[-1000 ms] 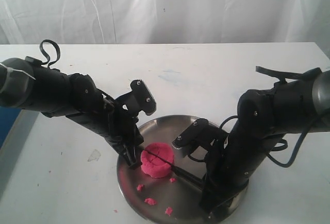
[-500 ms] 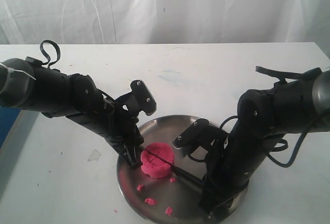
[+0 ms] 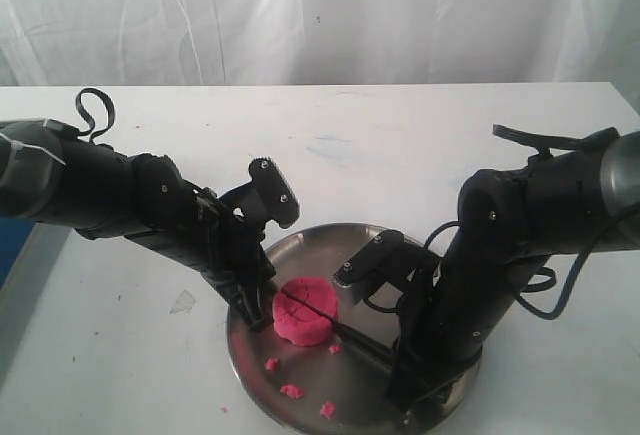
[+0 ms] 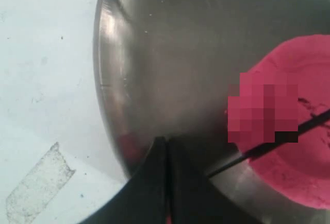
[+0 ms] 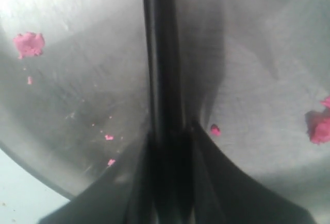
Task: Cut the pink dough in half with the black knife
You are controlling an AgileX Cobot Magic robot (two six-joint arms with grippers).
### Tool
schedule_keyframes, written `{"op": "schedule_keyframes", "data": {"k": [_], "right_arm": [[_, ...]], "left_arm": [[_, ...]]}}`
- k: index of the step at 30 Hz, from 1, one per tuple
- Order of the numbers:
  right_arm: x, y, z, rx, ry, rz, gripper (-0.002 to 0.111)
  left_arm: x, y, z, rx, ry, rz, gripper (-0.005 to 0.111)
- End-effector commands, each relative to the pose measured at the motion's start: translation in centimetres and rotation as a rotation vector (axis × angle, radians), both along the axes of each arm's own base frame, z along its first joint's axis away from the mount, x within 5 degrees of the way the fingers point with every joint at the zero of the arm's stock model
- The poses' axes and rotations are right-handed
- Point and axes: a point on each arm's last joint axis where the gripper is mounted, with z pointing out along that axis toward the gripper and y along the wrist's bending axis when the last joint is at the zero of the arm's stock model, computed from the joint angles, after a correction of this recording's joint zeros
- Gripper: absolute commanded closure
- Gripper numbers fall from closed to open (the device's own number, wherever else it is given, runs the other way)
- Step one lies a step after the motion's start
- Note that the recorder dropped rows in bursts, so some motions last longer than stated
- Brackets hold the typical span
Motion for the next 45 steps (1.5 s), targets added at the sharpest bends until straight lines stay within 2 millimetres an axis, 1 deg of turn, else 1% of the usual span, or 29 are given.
{"op": "schedule_keyframes", "data": {"k": [1, 5, 7, 9, 12, 15, 26, 29, 33, 41, 45], "right_arm": [[0.2, 0.1, -1.2, 0.002, 0.001, -0.057, 0.108], [0.6, 0.3, -0.9, 0.009, -0.007, -0.061, 0.107], [0.6, 0.4, -0.8, 0.008, 0.0, -0.059, 0.101], [0.6, 0.4, -0.8, 0.008, 0.003, -0.058, 0.091], [0.6, 0.4, -0.8, 0.008, 0.003, -0.058, 0.081], [0.6, 0.4, -0.8, 0.009, -0.001, -0.06, 0.077], [1.5, 0.9, 0.1, 0.028, -0.025, -0.079, 0.078], [1.5, 1.0, 0.1, 0.03, -0.023, -0.097, 0.088], [1.5, 1.0, 0.1, 0.03, -0.023, -0.098, 0.109], [1.5, 1.0, 0.1, 0.029, -0.02, -0.097, 0.108], [1.5, 1.0, -0.3, 0.021, -0.009, -0.098, 0.108]], "left_arm": [[-1.2, 0.2, -1.4, 0.028, 0.1, -0.035, 0.107], [-1.2, 0.2, -1.4, 0.028, 0.098, -0.035, 0.107], [-1.2, 0.2, -1.4, 0.028, 0.098, -0.035, 0.107], [-1.2, 0.2, -1.4, 0.028, 0.098, -0.035, 0.107], [-1.2, 0.2, -1.4, 0.028, 0.098, -0.035, 0.107], [-1.2, 0.2, -1.4, 0.028, 0.099, -0.033, 0.107], [-1.2, 0.2, -1.4, 0.027, 0.095, -0.031, 0.107], [-1.1, 0.2, -1.3, 0.027, 0.089, -0.029, 0.107], [-1.1, 0.2, -1.3, 0.027, 0.085, -0.028, 0.107], [-1.1, 0.2, -1.3, 0.027, 0.085, -0.028, 0.107], [-1.1, 0.2, -1.3, 0.027, 0.085, -0.028, 0.107]]}}
